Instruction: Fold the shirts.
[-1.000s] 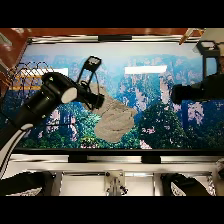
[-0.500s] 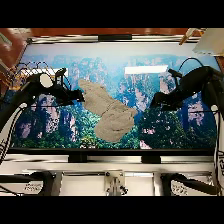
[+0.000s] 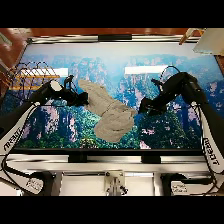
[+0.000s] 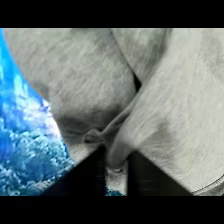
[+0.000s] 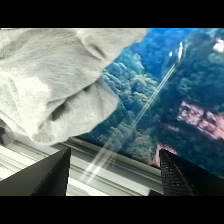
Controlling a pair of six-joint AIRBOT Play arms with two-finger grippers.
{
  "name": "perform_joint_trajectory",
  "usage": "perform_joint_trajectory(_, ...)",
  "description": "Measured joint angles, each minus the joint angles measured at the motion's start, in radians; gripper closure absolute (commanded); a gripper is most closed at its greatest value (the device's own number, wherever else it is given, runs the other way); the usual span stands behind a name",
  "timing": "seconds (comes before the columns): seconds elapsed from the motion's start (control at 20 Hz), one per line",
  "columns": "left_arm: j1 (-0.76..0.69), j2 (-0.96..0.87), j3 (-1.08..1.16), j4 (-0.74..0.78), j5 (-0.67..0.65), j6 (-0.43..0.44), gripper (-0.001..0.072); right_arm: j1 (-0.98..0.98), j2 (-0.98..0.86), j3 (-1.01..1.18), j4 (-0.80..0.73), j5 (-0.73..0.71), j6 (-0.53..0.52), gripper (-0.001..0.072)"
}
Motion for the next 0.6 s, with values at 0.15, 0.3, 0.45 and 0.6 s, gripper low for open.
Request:
perform_joint_trajectory(0.15, 0.0, -0.009, 0.018, -0.023, -0.005, 0.06, 0.0678, 0.043, -0.028, -0.016, 0.007, 0.018, -0.004, 0.0048)
perform_joint_trajectory(0.3, 0.0, -0.012, 0.045, -0.032, -0.029, 0.093, 0.0679, 0.099, -0.059, -0.025, 0.043, 0.054, -0.011, 0.0048)
perform_joint_trajectory(0.45, 0.0, -0.013, 0.068, -0.037, -0.051, 0.106, 0.0679, 0.166, -0.094, -0.028, 0.066, 0.096, -0.019, 0.0415)
perform_joint_trajectory(0.6, 0.0, 0.002, 0.078, -0.037, -0.066, 0.118, 0.0681, 0.222, -0.123, -0.029, 0.076, 0.116, -0.021, 0.0653)
